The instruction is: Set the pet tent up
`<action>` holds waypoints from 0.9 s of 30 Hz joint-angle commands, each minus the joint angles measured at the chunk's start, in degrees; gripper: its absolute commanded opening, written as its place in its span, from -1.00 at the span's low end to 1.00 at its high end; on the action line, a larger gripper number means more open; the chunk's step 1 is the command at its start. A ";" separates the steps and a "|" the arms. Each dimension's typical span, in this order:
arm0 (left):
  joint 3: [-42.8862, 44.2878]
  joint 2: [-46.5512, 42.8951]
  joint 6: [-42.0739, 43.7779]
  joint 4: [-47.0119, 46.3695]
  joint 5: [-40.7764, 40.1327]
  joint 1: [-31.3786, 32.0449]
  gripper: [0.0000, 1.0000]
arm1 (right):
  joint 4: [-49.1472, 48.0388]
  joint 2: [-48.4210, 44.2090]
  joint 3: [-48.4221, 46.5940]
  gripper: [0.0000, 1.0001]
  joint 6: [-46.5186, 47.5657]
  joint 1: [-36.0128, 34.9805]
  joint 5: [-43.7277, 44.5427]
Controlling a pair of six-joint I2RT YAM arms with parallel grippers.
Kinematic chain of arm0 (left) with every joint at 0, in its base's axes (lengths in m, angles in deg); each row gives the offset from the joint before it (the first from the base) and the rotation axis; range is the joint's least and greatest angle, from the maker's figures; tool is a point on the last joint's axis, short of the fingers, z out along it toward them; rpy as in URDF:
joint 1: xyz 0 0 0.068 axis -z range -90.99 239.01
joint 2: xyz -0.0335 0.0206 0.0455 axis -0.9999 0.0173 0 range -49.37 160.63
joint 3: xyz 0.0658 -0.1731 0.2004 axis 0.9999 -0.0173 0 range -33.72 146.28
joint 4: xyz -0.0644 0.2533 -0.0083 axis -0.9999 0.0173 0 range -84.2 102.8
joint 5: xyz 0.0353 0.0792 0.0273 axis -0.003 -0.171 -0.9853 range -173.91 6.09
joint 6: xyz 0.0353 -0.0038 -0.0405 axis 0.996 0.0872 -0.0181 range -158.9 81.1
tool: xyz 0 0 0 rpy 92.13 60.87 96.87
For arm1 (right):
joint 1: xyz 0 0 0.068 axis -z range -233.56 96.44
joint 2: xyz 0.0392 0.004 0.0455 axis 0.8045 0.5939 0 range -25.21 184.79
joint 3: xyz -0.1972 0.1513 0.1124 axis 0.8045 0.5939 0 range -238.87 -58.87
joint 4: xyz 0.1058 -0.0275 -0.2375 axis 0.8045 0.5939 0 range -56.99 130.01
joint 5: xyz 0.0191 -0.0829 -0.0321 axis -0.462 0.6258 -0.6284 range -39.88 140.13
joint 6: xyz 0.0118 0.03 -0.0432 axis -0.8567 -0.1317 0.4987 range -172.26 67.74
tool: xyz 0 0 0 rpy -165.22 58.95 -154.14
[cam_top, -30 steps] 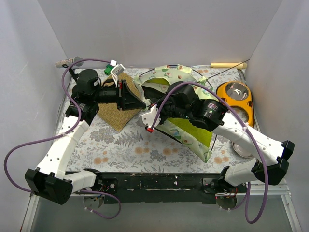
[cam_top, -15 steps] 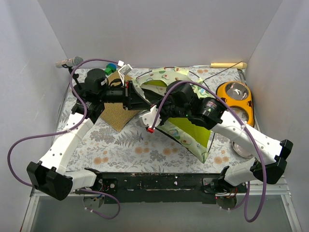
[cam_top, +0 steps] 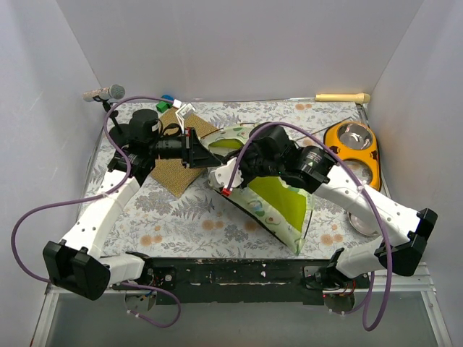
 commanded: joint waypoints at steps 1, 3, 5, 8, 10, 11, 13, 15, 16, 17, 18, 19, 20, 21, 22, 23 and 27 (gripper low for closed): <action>-0.33 -0.20 6.35 4.46 -0.39 -1.58 -1.00 | -1.11 -2.49 -3.31 -0.09 -2.74 3.50 -2.38; -0.77 -0.02 7.67 4.73 -0.48 -1.58 -1.00 | 0.13 -2.66 -4.45 0.00 -3.35 4.47 -4.14; -1.12 0.42 8.55 4.90 -0.30 -1.49 -1.00 | 0.22 -3.10 -4.37 -0.09 -4.32 5.61 -4.93; -1.03 0.86 10.66 6.04 -0.65 -1.49 -1.00 | -0.75 -3.37 -4.01 -0.22 -8.53 9.99 -6.08; -0.95 0.86 11.89 7.10 -1.00 -1.49 -1.00 | 1.61 -1.53 -6.20 -0.19 -12.30 14.81 -7.65; -1.12 0.95 12.77 7.80 -1.09 -1.58 -1.00 | 2.32 -0.31 -7.43 -0.18 -14.85 17.71 -8.62; -1.21 0.78 14.26 9.11 -1.09 -1.67 -1.00 | 3.03 2.42 -10.24 -0.14 -22.21 24.91 -10.64; -1.82 0.51 16.11 9.99 -1.27 -1.67 -1.00 | 5.04 6.10 -14.19 -0.14 -29.69 30.98 -13.19; -2.00 0.42 16.81 10.26 -1.36 -1.75 -1.00 | 6.79 8.47 -16.21 -0.14 -33.38 33.10 -13.20; -2.35 0.34 17.60 10.87 -1.53 -1.75 -1.00 | 8.46 10.67 -18.67 -0.15 -37.42 35.56 -13.03; -2.53 0.60 19.00 11.75 -1.53 -1.75 -1.00 | 10.39 13.13 -20.43 -0.17 -41.20 38.28 -13.29; -2.79 0.69 20.50 12.89 -1.71 -1.67 -1.00 | 12.67 15.50 -22.54 -0.17 -44.63 41.96 -13.64; -2.96 0.69 21.64 13.60 -2.14 -1.75 -1.00 | 14.18 17.70 -25.00 -0.16 -48.49 44.52 -14.34; -3.23 0.60 22.79 14.47 -2.49 -1.75 -1.00 | 15.58 20.25 -26.50 -0.16 -52.01 47.42 -15.13; -3.40 0.51 23.75 15.18 -2.67 -1.75 -1.00 | 16.73 22.27 -27.39 -0.16 -56.05 49.63 -15.83; -3.49 0.34 24.63 15.62 -2.76 -1.84 -1.00 | 17.44 24.47 -27.83 -0.13 -60.01 52.17 -16.97; -4.20 0.07 26.57 16.59 -3.29 -1.75 -1.00 | 17.45 30.28 -26.09 0.01 -72.16 56.24 -17.18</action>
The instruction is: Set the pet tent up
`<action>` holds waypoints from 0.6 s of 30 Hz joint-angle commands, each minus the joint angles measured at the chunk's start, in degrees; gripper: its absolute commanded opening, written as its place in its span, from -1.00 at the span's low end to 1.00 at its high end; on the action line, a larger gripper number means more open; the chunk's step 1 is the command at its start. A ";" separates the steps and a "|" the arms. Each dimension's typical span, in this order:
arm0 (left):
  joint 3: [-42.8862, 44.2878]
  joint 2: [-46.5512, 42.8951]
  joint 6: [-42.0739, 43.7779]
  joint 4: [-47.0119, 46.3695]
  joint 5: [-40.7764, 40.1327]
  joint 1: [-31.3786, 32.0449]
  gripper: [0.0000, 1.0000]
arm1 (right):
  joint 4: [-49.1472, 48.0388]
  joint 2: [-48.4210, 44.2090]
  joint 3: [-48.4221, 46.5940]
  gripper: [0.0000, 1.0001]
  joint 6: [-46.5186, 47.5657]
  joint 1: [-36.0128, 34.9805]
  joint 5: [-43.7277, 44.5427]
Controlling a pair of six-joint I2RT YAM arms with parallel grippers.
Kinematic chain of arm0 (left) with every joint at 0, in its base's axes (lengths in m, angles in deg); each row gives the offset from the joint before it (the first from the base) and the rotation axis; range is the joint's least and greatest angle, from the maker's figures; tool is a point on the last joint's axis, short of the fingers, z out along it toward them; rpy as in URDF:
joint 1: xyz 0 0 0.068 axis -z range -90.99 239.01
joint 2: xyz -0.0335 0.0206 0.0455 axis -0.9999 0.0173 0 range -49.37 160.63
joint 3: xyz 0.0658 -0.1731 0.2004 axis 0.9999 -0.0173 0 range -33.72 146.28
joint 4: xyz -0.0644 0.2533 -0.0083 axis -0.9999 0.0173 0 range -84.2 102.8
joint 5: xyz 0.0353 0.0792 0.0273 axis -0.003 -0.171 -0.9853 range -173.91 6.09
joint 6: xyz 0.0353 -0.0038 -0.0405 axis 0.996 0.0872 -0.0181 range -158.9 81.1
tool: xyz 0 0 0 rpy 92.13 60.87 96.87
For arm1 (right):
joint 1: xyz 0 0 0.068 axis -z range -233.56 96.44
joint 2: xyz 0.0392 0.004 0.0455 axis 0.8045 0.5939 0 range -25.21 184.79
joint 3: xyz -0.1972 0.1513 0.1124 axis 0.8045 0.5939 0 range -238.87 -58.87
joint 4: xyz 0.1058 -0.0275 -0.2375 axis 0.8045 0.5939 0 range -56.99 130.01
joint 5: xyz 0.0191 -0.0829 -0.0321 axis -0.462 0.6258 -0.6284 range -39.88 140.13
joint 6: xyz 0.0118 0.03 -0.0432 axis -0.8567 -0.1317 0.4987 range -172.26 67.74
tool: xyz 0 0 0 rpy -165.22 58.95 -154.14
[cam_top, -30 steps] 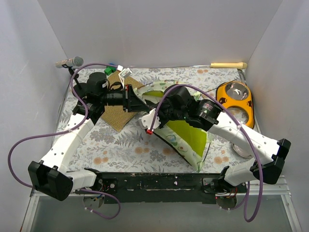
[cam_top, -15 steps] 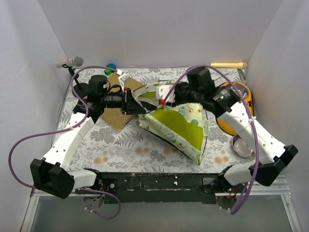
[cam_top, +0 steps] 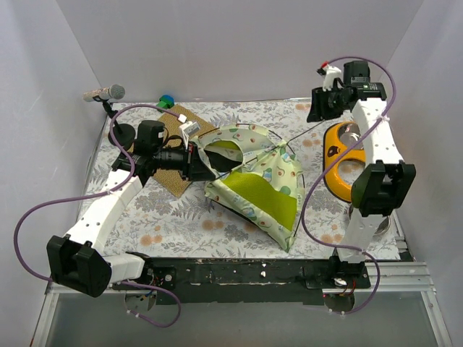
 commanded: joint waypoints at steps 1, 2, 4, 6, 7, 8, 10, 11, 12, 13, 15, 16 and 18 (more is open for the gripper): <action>-0.66 -1.02 5.02 2.78 -0.62 -0.29 -1.00 | 3.77 3.61 1.69 0.01 -18.99 2.84 -0.83; -0.66 -1.02 5.29 3.04 -0.71 -0.29 -1.00 | 2.01 3.61 3.71 0.01 -21.09 2.93 1.44; -0.74 -0.93 5.73 3.39 -0.89 -0.29 -1.00 | 0.07 4.82 6.28 0.01 -24.97 3.10 3.22; -0.39 -0.67 6.52 4.18 -1.06 -0.38 -1.00 | 0.24 7.90 4.97 0.01 -27.51 3.28 4.00; -0.31 -0.67 6.70 4.53 -1.24 -0.38 -1.00 | 0.15 9.57 4.01 0.01 -27.96 3.37 3.31; -0.13 -0.58 7.31 4.89 -1.24 -0.29 -1.00 | -0.11 10.63 3.30 0.02 -28.66 3.46 3.04; 0.05 -0.41 7.31 5.42 -1.24 -0.29 -1.00 | -1.42 12.56 2.42 0.03 -29.89 3.81 2.78; 0.05 -0.32 7.31 5.33 -1.33 -0.38 -1.00 | -1.78 13.53 1.63 0.04 -30.60 3.81 2.52; 0.22 -0.14 7.49 5.50 -1.33 -0.20 -1.00 | -2.13 14.41 0.93 0.04 -31.04 3.81 2.17; 0.31 0.12 7.58 5.68 -1.33 -0.38 -1.00 | -2.39 15.20 0.05 0.05 -31.83 3.81 2.16; 0.40 0.47 7.75 5.94 -1.24 -0.38 -1.00 | -3.18 17.22 -1.97 0.07 -32.62 3.81 1.29; 0.49 0.65 8.01 5.94 -1.15 -0.38 -1.00 | -3.28 18.01 -2.76 0.07 -33.32 3.81 1.20; 0.66 1.09 8.28 6.29 -1.24 -0.29 -1.00 | -3.54 19.42 -4.87 0.08 -33.33 3.81 -0.47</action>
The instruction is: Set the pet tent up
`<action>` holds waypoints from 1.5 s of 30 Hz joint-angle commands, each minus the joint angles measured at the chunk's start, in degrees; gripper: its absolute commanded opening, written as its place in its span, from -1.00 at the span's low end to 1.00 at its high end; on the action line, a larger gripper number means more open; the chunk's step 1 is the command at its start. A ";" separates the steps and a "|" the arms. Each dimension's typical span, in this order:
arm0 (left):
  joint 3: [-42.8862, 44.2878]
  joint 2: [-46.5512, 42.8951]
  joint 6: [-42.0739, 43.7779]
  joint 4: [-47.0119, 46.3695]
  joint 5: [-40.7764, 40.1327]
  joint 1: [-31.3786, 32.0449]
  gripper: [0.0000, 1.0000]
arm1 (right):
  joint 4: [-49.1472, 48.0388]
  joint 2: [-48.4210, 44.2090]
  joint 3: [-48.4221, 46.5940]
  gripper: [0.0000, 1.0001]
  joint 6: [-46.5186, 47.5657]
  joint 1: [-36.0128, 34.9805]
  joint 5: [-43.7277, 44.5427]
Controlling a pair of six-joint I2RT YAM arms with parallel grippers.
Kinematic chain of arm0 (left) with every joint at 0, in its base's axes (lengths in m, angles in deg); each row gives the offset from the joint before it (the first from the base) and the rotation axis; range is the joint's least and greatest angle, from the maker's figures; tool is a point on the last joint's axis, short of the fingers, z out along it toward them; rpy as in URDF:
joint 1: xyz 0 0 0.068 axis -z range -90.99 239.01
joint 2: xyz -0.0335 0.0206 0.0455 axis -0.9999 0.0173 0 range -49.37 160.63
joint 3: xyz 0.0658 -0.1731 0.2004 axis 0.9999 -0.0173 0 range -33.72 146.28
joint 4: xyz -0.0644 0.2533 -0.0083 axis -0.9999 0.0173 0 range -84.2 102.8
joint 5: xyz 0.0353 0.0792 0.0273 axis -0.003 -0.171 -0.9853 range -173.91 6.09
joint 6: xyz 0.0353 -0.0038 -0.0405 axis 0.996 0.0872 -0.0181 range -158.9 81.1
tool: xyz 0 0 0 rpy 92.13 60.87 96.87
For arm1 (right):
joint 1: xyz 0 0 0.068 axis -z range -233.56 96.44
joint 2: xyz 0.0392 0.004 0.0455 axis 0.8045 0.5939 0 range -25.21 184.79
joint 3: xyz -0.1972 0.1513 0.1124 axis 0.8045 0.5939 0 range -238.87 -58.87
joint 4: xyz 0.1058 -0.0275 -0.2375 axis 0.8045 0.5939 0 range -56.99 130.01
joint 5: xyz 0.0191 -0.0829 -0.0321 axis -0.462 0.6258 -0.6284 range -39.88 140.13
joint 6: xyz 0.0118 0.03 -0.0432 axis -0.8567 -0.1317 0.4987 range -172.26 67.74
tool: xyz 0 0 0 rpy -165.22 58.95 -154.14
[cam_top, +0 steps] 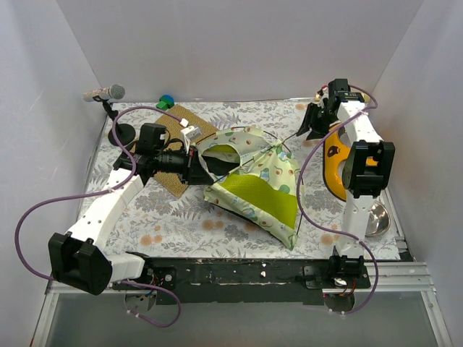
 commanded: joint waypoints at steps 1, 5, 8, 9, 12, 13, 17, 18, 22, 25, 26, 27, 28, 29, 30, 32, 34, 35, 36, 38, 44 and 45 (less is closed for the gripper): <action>1.54 0.72 1.85 1.53 0.23 -0.31 -1.00 | -2.71 1.70 -6.60 0.08 -3.03 0.29 -3.75; 2.24 1.60 2.73 2.33 0.14 -0.31 -1.00 | -2.62 -1.19 -4.51 0.09 -0.67 0.47 -9.45; 2.68 2.21 2.91 2.23 0.31 -0.31 -1.00 | -4.37 -3.48 -0.56 0.12 -0.83 0.47 -10.35; 2.85 2.47 3.00 2.32 0.57 -0.31 -1.00 | -5.60 -3.40 0.15 0.14 -1.53 0.47 -9.22; 3.03 2.83 3.35 2.32 1.10 -0.22 -1.00 | -6.14 0.37 -3.25 0.16 -3.03 0.55 -6.50; 3.21 2.83 3.61 2.67 1.10 -0.22 -1.00 | -6.31 1.43 -4.84 0.16 -2.95 0.55 -5.78; 3.30 3.00 4.84 3.73 0.84 -0.22 -1.00 | -7.54 5.30 -9.94 0.15 -4.00 0.55 -5.33; 2.95 2.83 4.84 3.90 0.93 -0.22 -1.00 | -8.41 5.65 -10.12 0.15 -4.44 0.47 -5.60; 2.68 3.00 4.76 3.99 1.37 -0.31 -1.00 | -10.79 5.83 -5.83 0.14 -6.11 0.29 -6.13; 3.29 3.62 5.63 4.87 1.54 -0.31 -1.00 | -10.01 6.09 -5.11 0.14 -6.20 0.20 -3.15; 3.30 3.71 5.72 5.05 1.54 -0.31 -1.00 | -9.83 6.10 -5.64 0.14 -5.94 0.29 -2.27; 3.38 3.62 5.90 5.05 1.63 -0.31 -1.00 | -9.48 6.18 -5.90 0.15 -5.94 0.20 -1.31; 3.30 3.71 6.07 5.05 1.54 -0.22 -1.00 | -9.48 6.01 -5.73 0.15 -6.20 0.29 -0.95; 3.30 3.53 6.07 4.96 1.37 -0.31 -1.00 | -9.22 5.92 -5.64 0.15 -6.20 0.20 -0.60; 3.47 3.53 6.07 5.13 1.37 -0.22 -1.00 | -8.78 5.66 -5.90 0.15 -5.94 0.29 0.63; 4.00 3.53 6.51 6.01 0.93 -0.22 -1.00 | -7.64 4.87 -6.78 0.19 -5.32 0.46 4.31; 4.00 3.36 6.51 6.01 0.75 -0.22 -1.00 | -6.67 3.29 -6.88 0.22 -5.06 0.47 7.13; 3.82 3.09 6.43 5.93 0.75 -0.22 -1.00 | -6.66 2.15 -6.61 0.22 -5.40 0.47 7.84; 3.65 3.00 6.16 5.67 0.75 -0.31 -1.00 | -6.66 1.18 -6.78 0.23 -5.49 0.47 7.93; 3.30 2.92 5.90 5.31 0.84 -0.31 -1.00 | -6.58 -0.31 -8.01 0.27 -5.32 0.47 8.19; 3.29 3.35 5.81 4.87 1.28 -0.22 -1.00 | -5.52 -4.27 -2.32 0.44 -7.60 0.47 13.37; 3.30 3.36 5.81 4.87 1.28 -0.14 -1.00 | -5.09 -4.45 -1.26 0.44 -8.04 0.47 14.69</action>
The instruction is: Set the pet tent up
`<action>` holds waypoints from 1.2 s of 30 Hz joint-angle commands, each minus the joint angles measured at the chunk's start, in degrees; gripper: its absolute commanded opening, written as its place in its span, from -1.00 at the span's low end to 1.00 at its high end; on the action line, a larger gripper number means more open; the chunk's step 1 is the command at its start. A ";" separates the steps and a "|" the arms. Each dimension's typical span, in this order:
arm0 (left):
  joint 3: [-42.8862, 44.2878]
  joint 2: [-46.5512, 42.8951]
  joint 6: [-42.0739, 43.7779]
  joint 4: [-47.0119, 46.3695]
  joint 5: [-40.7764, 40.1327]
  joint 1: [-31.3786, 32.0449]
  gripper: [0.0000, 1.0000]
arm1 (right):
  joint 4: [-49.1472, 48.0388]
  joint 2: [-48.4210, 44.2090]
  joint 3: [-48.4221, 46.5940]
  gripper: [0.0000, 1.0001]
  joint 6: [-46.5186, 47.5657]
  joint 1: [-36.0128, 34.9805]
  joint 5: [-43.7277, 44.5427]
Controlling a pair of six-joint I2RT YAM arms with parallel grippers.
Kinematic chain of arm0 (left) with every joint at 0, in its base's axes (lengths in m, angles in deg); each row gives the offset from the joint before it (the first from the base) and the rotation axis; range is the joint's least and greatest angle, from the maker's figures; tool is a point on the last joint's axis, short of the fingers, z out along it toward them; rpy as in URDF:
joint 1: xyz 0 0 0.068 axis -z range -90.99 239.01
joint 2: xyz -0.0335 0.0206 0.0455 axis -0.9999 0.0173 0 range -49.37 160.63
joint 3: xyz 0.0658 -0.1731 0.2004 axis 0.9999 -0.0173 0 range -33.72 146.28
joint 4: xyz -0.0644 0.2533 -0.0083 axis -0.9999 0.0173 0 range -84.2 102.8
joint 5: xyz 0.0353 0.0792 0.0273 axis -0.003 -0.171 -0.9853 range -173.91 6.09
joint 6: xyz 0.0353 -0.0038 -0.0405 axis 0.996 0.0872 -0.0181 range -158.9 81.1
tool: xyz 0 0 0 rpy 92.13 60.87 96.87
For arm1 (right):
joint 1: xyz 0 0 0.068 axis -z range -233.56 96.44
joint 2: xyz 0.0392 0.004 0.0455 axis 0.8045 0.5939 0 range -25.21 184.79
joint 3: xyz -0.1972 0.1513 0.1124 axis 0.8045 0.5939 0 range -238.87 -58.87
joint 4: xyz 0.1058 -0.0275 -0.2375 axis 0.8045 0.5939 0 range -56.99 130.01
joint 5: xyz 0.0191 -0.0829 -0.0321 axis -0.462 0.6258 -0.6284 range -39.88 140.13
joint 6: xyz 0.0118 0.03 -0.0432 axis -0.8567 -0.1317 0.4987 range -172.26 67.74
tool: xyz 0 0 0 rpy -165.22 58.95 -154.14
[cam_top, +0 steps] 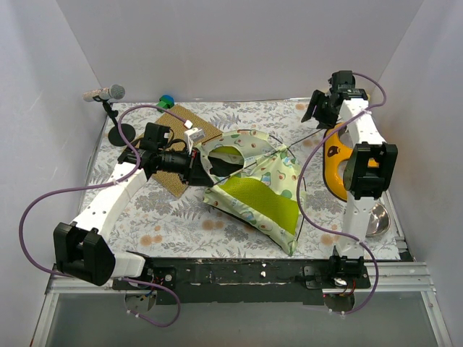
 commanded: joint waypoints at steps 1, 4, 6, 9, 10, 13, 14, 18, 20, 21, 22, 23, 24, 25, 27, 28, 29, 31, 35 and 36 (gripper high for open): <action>1.44 -0.67 0.52 -0.15 0.84 -0.27 -1.00 | 1.72 -5.96 4.08 0.45 -2.32 0.25 6.24; 1.26 -0.84 0.52 0.02 1.02 -0.27 -1.00 | 1.45 -5.61 4.44 0.45 -3.28 0.16 6.24; 1.26 -0.84 0.52 0.02 1.02 -0.27 -1.00 | 1.89 -4.65 3.65 0.45 -3.20 0.16 7.64; 1.44 -0.67 0.52 -0.07 1.11 -0.27 -1.00 | 2.24 -4.38 5.84 0.45 -4.16 -0.19 10.62; 1.52 -0.58 0.52 -0.15 1.11 -0.27 -1.00 | 2.33 -4.12 6.80 0.45 -4.60 -0.28 11.16; 1.35 -0.49 0.35 -0.42 1.19 -0.27 -1.00 | 2.24 -2.37 6.21 0.43 -5.13 -0.37 12.40; 1.44 -0.40 0.26 -0.51 1.19 -0.27 -1.00 | 2.07 -1.57 5.07 0.42 -5.22 -0.37 12.49; 0.91 -0.58 0.08 -0.59 1.28 -0.18 -1.00 | 1.63 2.91 0.06 0.29 -5.04 -1.16 12.92; 0.91 -0.58 0.43 -0.33 1.19 -0.27 -1.00 | 1.19 4.05 -1.00 0.14 -5.04 -1.42 11.96; 0.91 -0.58 0.69 -0.16 1.19 -0.18 -1.00 | 1.01 4.32 -1.18 -0.07 -5.13 -1.60 11.78; 0.82 -0.66 0.70 -0.24 1.19 -0.18 -1.00 | 0.93 4.32 -1.18 -0.30 -4.96 -1.77 11.26; 0.82 -0.75 0.35 -0.94 1.19 -0.27 -1.00 | 0.84 3.97 -0.75 -0.57 -5.04 -1.95 10.39; 0.74 -0.75 -0.35 -1.47 1.37 -0.18 -1.00 | 0.84 3.28 -0.14 -0.83 -5.13 -2.12 9.77; 0.73 -0.84 -1.05 -2.43 1.72 -0.27 -1.00 | 0.92 2.49 0.57 -0.97 -5.57 -2.39 9.76; 0.82 -0.58 -2.99 -5.67 2.25 -0.09 -1.00 | 1.36 0.64 1.54 -0.97 -6.62 -3.09 7.31; 0.82 -0.58 -4.30 -7.17 1.73 0.26 -1.00 | 1.45 -0.24 1.98 -0.97 -7.23 -3.61 6.60; 0.91 -0.40 -5.36 -8.67 1.20 0.87 -1.00 | 1.54 -1.03 1.98 -0.97 -7.68 -3.88 5.90; 0.91 0.30 -5.81 -9.99 0.41 2.19 -1.00 | 1.72 -2.00 1.81 -0.97 -7.86 -4.93 4.32; -0.05 2.14 -7.12 -12.63 -0.56 4.21 -1.00 | 2.07 -3.49 -0.04 -0.97 -8.73 -6.78 3.00; -0.32 2.41 -7.21 -13.33 -0.74 4.56 -1.00 | 2.15 -4.02 -0.04 -0.97 -8.74 -7.30 2.73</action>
